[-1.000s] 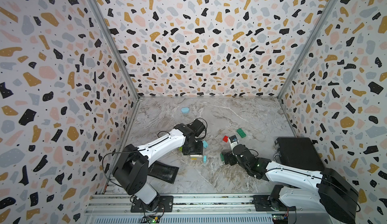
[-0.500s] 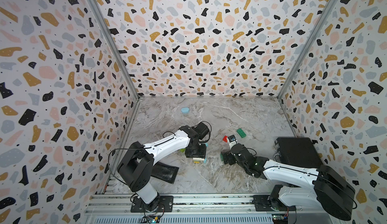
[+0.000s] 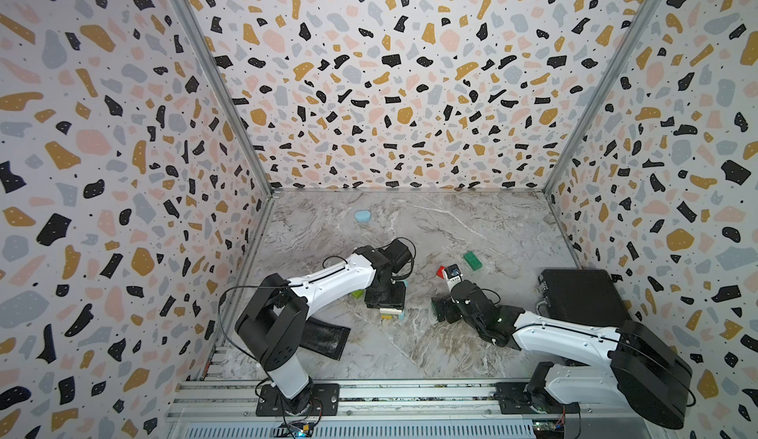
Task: Assemble the letter h with lego
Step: Assemble the lego brick with the lego brick.
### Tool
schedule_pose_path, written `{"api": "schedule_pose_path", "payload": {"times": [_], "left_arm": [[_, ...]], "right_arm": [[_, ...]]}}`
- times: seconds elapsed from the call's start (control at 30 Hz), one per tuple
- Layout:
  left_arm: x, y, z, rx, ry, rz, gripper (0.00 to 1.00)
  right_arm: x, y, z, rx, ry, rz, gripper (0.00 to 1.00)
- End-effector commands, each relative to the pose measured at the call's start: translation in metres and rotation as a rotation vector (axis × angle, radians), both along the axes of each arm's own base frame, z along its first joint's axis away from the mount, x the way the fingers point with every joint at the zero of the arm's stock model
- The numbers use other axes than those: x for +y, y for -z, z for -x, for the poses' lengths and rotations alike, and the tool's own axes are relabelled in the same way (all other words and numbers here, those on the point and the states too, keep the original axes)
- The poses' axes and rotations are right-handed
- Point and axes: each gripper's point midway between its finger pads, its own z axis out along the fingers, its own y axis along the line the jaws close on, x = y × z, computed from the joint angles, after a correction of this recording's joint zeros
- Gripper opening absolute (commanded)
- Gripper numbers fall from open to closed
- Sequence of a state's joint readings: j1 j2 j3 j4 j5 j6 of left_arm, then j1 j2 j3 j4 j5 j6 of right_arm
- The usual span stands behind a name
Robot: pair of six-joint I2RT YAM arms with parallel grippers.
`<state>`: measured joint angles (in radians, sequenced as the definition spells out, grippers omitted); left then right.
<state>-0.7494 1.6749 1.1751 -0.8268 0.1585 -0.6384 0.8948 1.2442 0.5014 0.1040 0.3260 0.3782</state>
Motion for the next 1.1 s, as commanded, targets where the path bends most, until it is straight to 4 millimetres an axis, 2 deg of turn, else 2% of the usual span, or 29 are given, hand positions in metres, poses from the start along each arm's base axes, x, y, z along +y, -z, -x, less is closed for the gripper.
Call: {"api": "schedule_pose_path", "payload": {"times": [0.0,0.7,1.07], "left_arm": [[-0.01,-0.004,-0.005,-0.013,0.022,0.024,0.3],[0.006,0.007,-0.003,0.003,0.026,-0.072,0.23],[-0.002,-0.014,-0.009,-0.063,0.047,-0.005,0.23]], "right_arm": [[0.005,-0.012,-0.006,-0.007,0.01,-0.019,0.94],[0.009,-0.009,-0.005,0.01,-0.005,-0.015,0.92],[0.011,-0.006,-0.005,0.022,-0.016,-0.01,0.91]]}}
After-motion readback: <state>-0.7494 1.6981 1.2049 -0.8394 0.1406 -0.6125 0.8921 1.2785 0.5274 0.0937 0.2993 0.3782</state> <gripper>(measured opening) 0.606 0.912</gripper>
